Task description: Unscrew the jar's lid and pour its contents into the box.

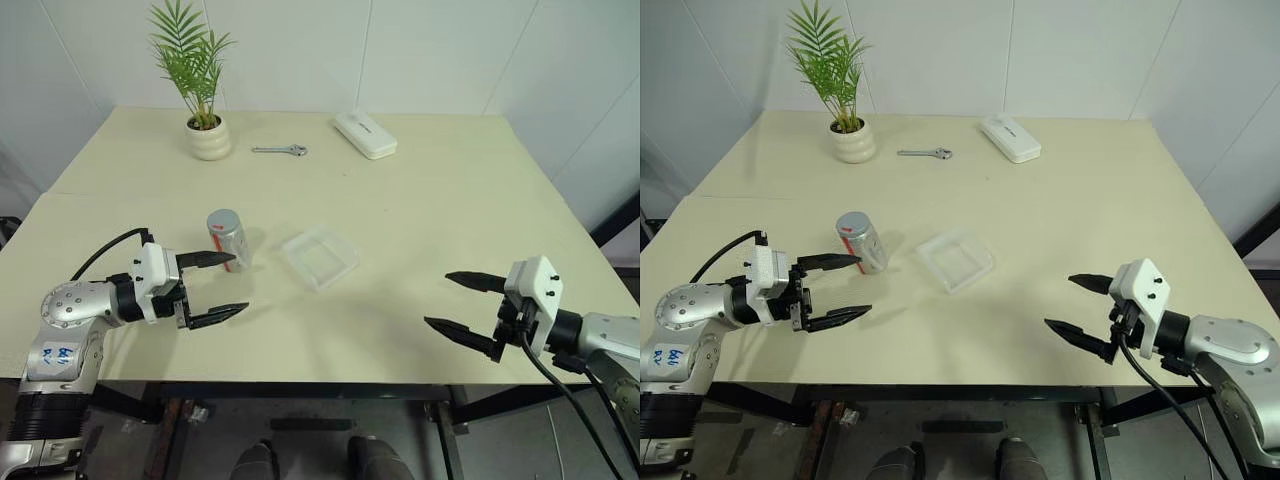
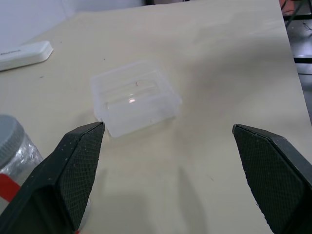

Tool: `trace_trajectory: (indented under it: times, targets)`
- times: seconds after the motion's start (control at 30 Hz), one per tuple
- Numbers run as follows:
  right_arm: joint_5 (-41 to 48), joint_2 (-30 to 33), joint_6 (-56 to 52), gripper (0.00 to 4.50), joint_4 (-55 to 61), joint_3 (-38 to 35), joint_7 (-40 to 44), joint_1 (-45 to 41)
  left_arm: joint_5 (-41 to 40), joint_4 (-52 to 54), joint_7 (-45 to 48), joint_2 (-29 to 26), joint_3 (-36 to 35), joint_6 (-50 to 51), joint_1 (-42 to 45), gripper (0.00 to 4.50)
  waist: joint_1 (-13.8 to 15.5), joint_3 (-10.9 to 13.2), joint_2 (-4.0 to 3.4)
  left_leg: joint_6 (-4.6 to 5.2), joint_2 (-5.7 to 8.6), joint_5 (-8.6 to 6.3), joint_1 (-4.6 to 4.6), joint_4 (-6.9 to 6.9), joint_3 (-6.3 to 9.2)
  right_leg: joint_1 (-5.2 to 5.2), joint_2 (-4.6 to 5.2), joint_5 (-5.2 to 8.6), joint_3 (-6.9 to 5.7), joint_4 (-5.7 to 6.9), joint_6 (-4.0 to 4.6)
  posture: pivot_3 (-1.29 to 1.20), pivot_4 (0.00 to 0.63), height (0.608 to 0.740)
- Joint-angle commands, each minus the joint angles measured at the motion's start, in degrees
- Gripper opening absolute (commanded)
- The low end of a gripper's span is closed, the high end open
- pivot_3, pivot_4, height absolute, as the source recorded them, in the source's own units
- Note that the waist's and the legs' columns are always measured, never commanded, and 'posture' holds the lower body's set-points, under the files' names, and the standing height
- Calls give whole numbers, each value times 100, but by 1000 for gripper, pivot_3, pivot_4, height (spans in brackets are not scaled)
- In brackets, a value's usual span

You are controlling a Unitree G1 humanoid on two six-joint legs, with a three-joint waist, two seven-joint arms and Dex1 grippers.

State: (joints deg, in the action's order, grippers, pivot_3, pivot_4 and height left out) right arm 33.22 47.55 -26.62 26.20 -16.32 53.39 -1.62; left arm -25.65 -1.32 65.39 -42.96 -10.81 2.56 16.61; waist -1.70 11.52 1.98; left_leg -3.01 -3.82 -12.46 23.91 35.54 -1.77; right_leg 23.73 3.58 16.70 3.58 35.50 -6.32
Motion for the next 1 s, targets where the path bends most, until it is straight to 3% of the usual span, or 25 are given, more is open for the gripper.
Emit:
trace_trajectory:
  times: [0.03,0.37,0.47,0.6,0.87,1.0]
  targets:
    - [170,-5,40,4478,61,15,101,-208,-200,474,-181,-13,-252,102,-158,4500,3,0,0,0,0,0,1,1,0,0,0,0,0,0,-1,0,150,740]
    - [64,-465,264,4478,-385,805,216,-1164,-183,1360,-1565,416,-1038,376,-1299,4500,-18,1,2,0,-2,0,-18,-2,-6,-10,0,4,8,6,6,0,150,740]
    - [298,-948,191,4478,-473,1185,244,-1942,310,2015,-3063,1205,-1158,616,-1769,4500,-48,0,3,0,-2,-1,-31,0,-15,-19,3,4,16,4,7,0,150,740]
    - [371,-1270,178,4478,-531,1483,381,-2510,588,2653,-4109,1941,-592,1101,-1570,4500,22,-1,22,2,-2,-1,-48,1,-23,-28,-4,-5,33,13,-9,0,150,740]
    - [216,-1773,208,4478,-459,1791,66,-2860,1548,2177,-5267,2449,-104,1154,-1103,4500,-14,-9,35,3,0,-4,-49,1,-29,-28,-3,-6,39,6,-5,0,150,740]
    - [148,-1881,195,4478,-351,1823,-110,-2790,1680,1946,-5588,2575,-211,1020,-930,4500,-4,-9,35,2,-2,-3,-52,-9,-29,-22,-6,-7,39,12,-9,0,150,740]
